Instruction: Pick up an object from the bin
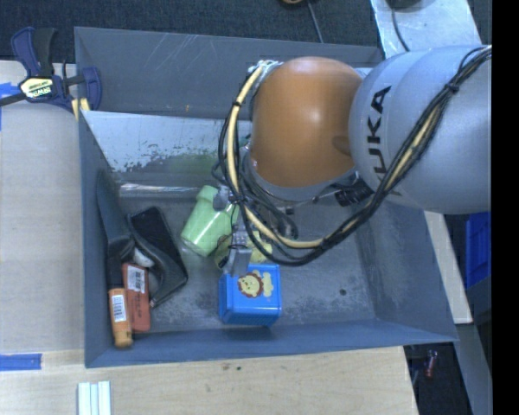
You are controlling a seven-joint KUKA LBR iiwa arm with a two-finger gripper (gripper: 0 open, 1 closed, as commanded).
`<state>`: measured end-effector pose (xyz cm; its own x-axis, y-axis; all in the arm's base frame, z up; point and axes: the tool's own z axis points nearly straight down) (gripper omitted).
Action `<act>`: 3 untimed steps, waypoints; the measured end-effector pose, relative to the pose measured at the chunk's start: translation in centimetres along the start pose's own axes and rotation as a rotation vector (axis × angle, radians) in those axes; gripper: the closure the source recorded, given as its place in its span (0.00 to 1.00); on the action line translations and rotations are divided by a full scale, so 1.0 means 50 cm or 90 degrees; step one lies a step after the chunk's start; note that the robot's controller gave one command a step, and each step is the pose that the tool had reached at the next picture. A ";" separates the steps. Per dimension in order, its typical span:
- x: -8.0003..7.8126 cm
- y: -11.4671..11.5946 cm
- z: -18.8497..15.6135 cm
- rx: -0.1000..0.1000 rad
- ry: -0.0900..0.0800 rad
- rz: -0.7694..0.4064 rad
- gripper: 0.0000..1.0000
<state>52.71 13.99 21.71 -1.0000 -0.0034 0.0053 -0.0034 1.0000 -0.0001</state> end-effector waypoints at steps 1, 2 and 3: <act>-0.004 -0.002 -0.009 -0.001 -0.005 0.003 0.00; -0.020 0.143 0.219 0.000 -0.009 -0.313 0.00; -0.035 0.155 0.269 -0.003 -0.020 -0.299 0.00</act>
Offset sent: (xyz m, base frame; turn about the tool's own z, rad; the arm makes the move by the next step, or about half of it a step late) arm 0.0082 0.0926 -0.1471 -0.6330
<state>54.38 21.75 8.23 -0.8897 -0.4557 -0.0268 -0.4558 0.8901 -0.0009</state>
